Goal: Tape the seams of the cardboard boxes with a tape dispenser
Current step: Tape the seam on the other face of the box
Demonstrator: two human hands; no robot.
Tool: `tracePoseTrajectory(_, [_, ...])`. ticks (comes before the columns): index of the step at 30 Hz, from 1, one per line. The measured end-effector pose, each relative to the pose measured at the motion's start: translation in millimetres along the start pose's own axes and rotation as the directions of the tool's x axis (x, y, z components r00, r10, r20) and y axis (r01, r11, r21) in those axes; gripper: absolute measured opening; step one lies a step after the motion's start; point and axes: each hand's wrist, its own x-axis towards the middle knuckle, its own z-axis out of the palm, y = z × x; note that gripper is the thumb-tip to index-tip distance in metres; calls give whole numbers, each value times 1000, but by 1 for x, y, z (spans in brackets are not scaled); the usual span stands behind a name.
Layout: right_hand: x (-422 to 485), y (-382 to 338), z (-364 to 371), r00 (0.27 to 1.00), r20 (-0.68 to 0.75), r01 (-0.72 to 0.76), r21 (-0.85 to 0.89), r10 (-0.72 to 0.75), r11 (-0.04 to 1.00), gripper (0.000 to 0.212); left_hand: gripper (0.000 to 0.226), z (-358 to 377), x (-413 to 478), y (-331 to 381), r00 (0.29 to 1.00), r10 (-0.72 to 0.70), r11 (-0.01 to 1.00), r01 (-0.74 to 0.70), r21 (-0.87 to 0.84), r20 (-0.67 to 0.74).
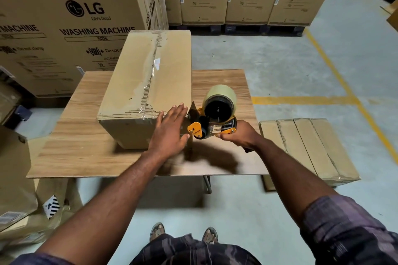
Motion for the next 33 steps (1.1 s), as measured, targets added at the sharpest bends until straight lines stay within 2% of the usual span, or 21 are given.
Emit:
tracePoseTrajectory(3, [10, 6, -4, 998, 25, -59, -6, 60, 998, 25, 91, 0, -1, 0, 1000, -1, 1000, 1, 7, -10])
tracePoseTrajectory(5, [11, 16, -5, 991, 58, -118, -97, 124, 988, 32, 91, 1, -1, 1, 1000, -3, 1000, 4, 23, -13])
tracePoseTrajectory(8, [0, 47, 7, 967, 117, -203, -174, 224, 964, 31, 93, 2, 0, 0, 1000, 4, 999, -3, 38, -10])
tracePoseTrajectory(10, [-11, 69, 22, 962, 86, -249, -110, 259, 962, 32, 94, 3, 1, 0, 1000, 7, 999, -6, 46, -16])
tracePoseTrajectory(12, [-17, 77, 35, 951, 72, -304, 62, 300, 951, 31, 94, 5, 0, 0, 999, 14, 998, -12, 59, -36])
tracePoseTrajectory(14, [-14, 80, 47, 912, 66, -403, 326, 405, 855, 34, 95, 6, 0, 0, 999, 16, 998, -13, 67, -41])
tracePoseTrajectory(17, [3, 83, 54, 830, 126, -493, 619, 543, 611, 51, 96, 6, -1, 1, 999, 8, 997, -6, 71, -36])
tracePoseTrajectory(20, [23, 80, 59, 809, 232, -476, 798, 540, 369, 58, 96, 5, 0, 1, 1000, 4, 997, -2, 73, -26])
tracePoseTrajectory(21, [32, 80, 61, 800, 221, -462, 821, 558, 336, 60, 96, 6, 0, 1, 1000, 6, 998, -4, 70, -25])
tracePoseTrajectory(22, [44, 82, 64, 790, 188, -455, 817, 584, 353, 63, 96, 6, 0, 1, 1000, 8, 998, -7, 67, -27])
tracePoseTrajectory(25, [77, 88, 69, 767, 16, -480, 678, 642, 556, 73, 96, 5, 0, 0, 1000, 8, 998, -7, 56, -18])
tracePoseTrajectory(28, [89, 86, 73, 822, -57, -485, 453, 567, 748, 70, 96, 6, 1, -1, 1000, 8, 999, -7, 46, -23])
tracePoseTrajectory(31, [56, 49, 68, 843, -40, -535, 44, 536, 844, 70, 94, 6, 0, -1, 999, 8, 999, -7, 42, -35])
tracePoseTrajectory(33, [41, 38, 68, 866, -96, -498, -269, 491, 825, 62, 94, 7, 0, 0, 999, 13, 998, -10, 57, -41])
